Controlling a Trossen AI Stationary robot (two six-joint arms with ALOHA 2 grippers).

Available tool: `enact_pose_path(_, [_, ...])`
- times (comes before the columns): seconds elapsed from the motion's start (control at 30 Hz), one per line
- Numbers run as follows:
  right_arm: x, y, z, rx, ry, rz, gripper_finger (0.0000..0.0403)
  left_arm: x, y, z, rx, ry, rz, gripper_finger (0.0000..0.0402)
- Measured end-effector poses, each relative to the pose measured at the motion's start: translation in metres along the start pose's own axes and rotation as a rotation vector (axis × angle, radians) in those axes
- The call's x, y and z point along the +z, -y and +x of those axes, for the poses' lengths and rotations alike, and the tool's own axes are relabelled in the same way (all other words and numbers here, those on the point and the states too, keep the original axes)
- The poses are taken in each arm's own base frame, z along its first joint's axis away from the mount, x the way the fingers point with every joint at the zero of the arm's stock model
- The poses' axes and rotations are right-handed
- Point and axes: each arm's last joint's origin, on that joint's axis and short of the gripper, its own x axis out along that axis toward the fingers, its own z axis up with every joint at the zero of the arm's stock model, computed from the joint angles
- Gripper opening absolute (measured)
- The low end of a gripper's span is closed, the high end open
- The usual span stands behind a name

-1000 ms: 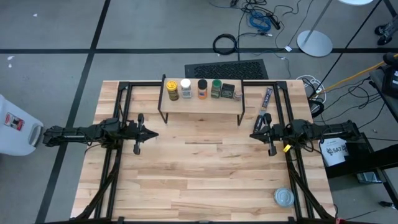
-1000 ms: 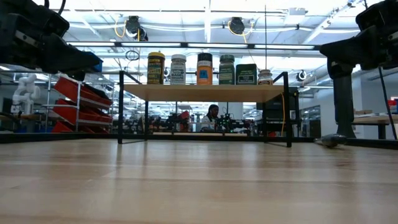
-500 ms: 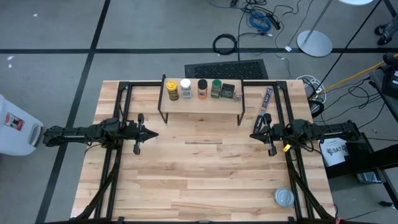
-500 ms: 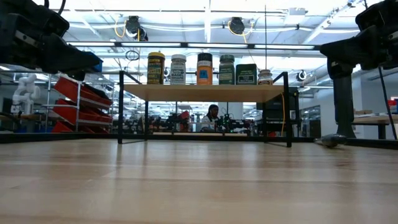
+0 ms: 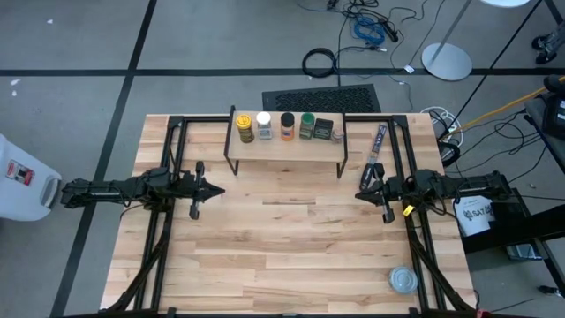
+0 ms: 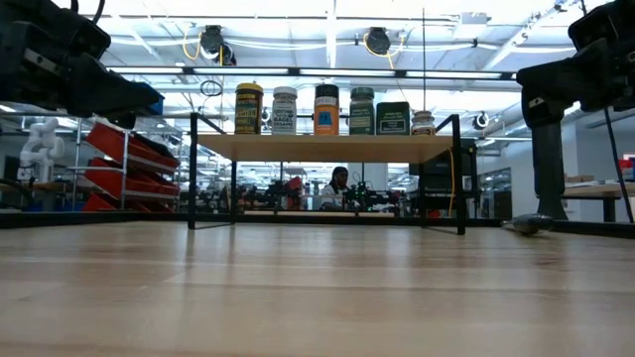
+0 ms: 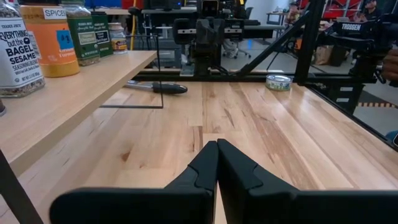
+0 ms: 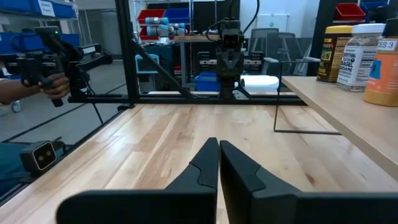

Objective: Shelf spices
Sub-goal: Return to Home Position

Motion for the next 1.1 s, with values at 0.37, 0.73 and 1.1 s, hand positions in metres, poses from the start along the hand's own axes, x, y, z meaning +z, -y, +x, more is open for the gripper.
enact_pose_path(0.37, [0.0, 0.0, 0.0, -0.006, 0.001, -0.001, 0.0, 0.001, -0.001, 0.0, 0.029, 0.011, 0.051, 0.0014])
enact_pose_path(0.73, [0.0, 0.0, 0.0, -0.006, 0.001, 0.008, 0.0, 0.011, 0.002, -0.003, -0.046, 0.119, 0.062, 0.0004])
enact_pose_path(1.1, [0.0, 0.0, 0.0, -0.005, 0.001, 0.005, 0.0, 0.006, 0.002, -0.004, -0.048, 0.078, 0.061, 0.0001])
